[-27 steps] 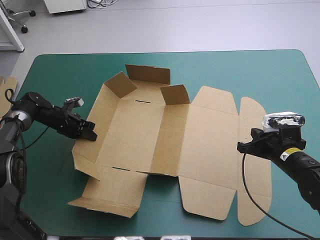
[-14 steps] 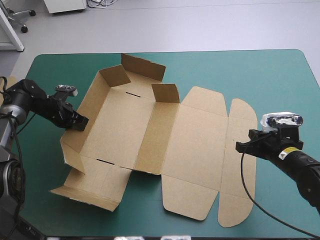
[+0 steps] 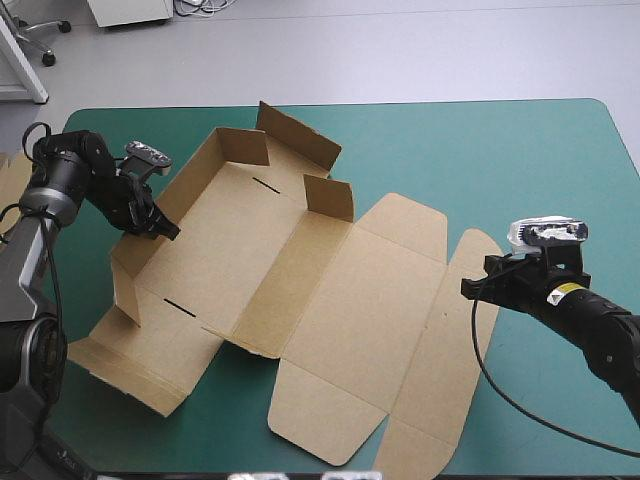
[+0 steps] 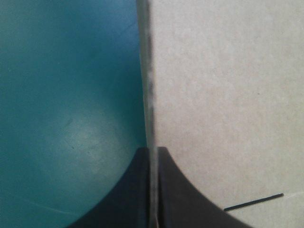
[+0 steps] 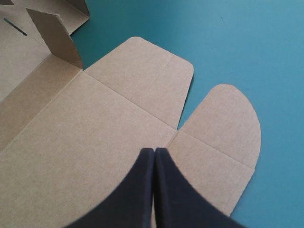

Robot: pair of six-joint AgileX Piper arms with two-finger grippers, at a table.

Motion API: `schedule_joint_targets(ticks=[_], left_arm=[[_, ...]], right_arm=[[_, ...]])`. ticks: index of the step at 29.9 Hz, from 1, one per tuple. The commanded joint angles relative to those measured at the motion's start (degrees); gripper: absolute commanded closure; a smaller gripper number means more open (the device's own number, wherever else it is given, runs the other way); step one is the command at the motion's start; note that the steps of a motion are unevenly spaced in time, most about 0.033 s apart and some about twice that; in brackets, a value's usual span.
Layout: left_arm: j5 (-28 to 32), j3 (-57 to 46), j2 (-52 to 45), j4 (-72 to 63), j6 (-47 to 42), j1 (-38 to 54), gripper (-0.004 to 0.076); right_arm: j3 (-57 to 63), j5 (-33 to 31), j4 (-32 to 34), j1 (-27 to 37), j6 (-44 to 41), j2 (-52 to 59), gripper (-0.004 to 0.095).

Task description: Fold the box

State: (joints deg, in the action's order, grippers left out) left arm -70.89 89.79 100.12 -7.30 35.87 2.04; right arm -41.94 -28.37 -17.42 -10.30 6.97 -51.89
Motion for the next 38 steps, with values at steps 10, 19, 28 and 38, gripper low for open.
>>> schedule_joint_targets(ticks=[10,19,28,38], left_arm=[[5.6,5.7,1.7,4.2,2.1,-0.7,0.0738],[10.2,9.5,4.9,5.8,3.3,-6.6,0.0738],[12.0,11.4,4.1,11.4,3.6,-17.9,0.0738],[15.8,11.5,0.9,23.1,0.7,-24.2,0.0738]], right_arm=[[-2.9,2.8,0.6,0.3,0.7,0.3,0.0942],[-3.0,2.8,0.8,0.3,0.7,-0.8,0.0942],[-3.1,3.1,0.8,0.3,0.7,-1.4,0.0942],[-3.1,3.7,0.9,0.3,0.9,-1.4,0.0942]])
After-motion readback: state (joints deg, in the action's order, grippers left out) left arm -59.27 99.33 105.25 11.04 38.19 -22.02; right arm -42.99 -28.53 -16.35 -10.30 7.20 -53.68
